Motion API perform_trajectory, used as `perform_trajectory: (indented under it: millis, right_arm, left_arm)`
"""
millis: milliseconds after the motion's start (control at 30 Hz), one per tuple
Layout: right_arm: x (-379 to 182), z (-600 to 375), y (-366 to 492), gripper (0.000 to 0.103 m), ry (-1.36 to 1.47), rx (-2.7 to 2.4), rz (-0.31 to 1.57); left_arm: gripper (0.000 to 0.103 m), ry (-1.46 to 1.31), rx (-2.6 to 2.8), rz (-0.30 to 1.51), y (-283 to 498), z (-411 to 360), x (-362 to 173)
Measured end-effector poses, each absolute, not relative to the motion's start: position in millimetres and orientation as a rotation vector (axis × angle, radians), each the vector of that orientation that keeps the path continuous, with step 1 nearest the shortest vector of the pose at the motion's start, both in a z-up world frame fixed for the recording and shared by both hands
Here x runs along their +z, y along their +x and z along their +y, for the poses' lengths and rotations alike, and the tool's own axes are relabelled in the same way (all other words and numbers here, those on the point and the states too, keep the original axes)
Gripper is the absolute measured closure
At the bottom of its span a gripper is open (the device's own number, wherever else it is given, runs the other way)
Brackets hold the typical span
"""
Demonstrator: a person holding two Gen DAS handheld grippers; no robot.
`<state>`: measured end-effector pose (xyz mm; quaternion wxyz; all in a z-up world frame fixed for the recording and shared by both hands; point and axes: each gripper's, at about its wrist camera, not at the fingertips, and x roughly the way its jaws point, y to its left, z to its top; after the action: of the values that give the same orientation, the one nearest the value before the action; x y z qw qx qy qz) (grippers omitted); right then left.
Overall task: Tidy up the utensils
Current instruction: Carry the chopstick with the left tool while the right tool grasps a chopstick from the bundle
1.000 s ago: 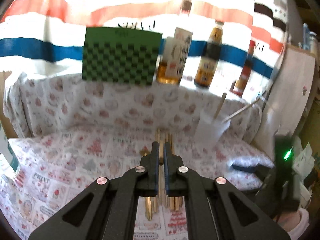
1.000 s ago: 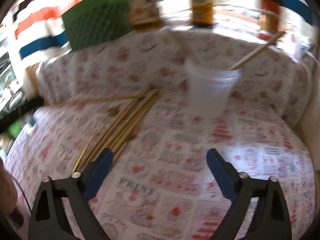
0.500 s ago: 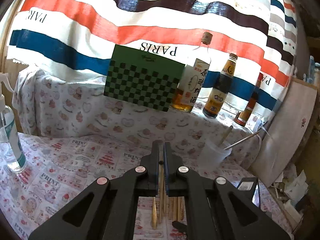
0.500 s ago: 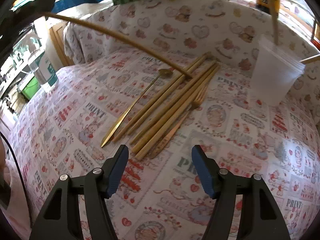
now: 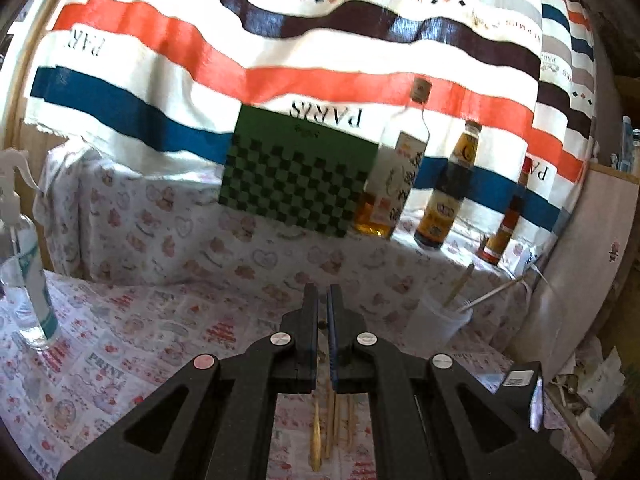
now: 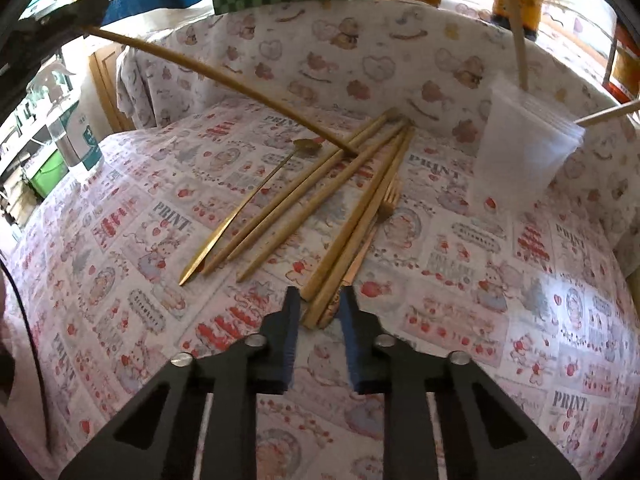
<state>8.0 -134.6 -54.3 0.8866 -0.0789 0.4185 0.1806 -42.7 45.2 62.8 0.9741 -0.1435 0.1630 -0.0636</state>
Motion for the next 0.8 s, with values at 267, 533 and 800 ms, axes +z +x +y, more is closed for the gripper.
perform_trajectory:
  millis: [267, 533, 800]
  right_arm:
    - [-28, -164, 5, 0.098, -0.124, 0.215, 0.744]
    - [-42, -171, 19, 0.097, 0.036, 0.355, 0.93]
    - [-56, -159, 20, 0.096, 0.032, 0.396, 0.981]
  left_arm:
    - [0.1, -0.274, -0.158, 0.301, -48, 41, 65]
    - [0.1, -0.267, -0.228, 0.307, -49, 26, 64]
    - [0.1, -0.227, -0.227, 0.303, -50, 17, 61]
